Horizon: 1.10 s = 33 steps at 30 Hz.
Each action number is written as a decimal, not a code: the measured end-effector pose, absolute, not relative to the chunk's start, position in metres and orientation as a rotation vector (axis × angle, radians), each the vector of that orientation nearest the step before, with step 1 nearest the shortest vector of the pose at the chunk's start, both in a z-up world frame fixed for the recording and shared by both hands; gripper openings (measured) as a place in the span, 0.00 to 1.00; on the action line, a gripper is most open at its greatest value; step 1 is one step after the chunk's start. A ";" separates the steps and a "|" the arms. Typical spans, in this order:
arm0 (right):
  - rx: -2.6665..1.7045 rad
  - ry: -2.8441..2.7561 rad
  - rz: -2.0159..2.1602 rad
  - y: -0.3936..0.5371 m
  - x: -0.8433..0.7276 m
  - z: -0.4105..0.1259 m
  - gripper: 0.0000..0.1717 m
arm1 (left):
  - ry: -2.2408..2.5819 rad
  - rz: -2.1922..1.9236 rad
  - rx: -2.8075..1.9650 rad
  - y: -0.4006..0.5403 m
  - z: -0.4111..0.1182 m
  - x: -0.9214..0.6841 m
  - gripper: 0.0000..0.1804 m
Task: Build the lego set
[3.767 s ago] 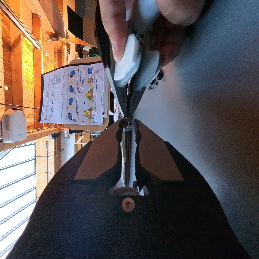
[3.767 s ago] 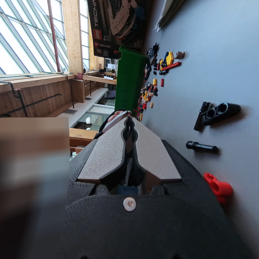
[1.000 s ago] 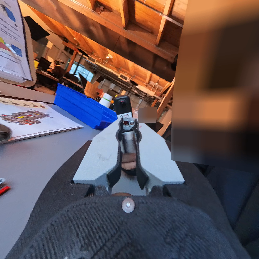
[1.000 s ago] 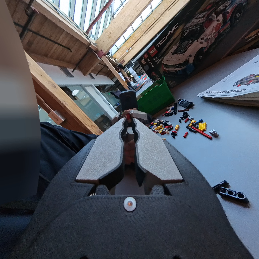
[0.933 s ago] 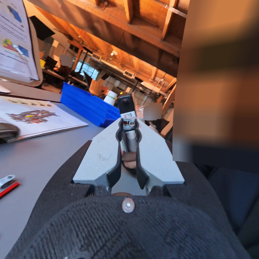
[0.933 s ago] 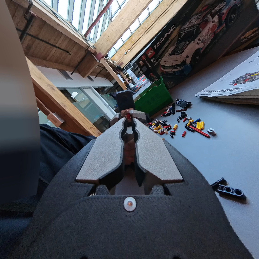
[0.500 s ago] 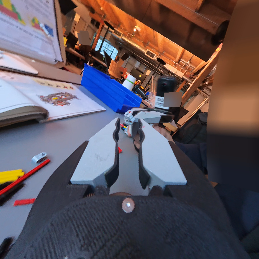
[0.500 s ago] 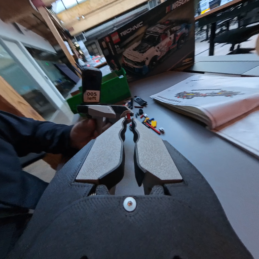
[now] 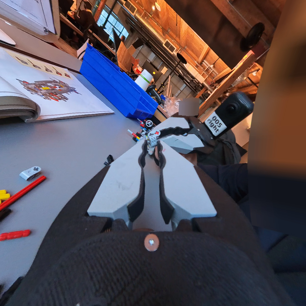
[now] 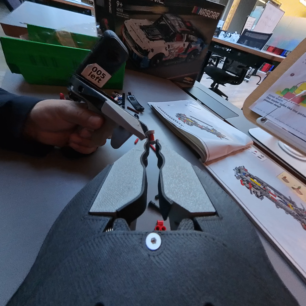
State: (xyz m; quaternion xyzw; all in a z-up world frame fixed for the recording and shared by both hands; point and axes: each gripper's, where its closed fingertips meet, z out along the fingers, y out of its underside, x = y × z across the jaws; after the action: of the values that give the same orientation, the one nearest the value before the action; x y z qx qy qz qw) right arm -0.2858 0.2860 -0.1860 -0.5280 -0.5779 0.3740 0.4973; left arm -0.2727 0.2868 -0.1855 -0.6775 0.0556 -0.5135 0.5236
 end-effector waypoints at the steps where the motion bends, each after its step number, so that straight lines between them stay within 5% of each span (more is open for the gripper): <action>1: -1.267 -1.406 0.888 0.286 -0.285 -0.186 0.02 | 0.128 -1.249 -1.619 0.287 -0.185 -0.272 0.05; 33: -1.046 -1.569 0.878 0.272 -0.279 -0.190 0.00 | 0.261 -1.075 -1.746 0.279 -0.199 -0.271 0.03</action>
State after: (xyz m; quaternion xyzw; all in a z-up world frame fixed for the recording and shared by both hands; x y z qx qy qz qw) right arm -0.2793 0.2719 -0.1899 -0.4336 -0.6506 0.3640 0.5062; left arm -0.2710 0.2792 -0.1991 -0.7258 0.1084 -0.4467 0.5118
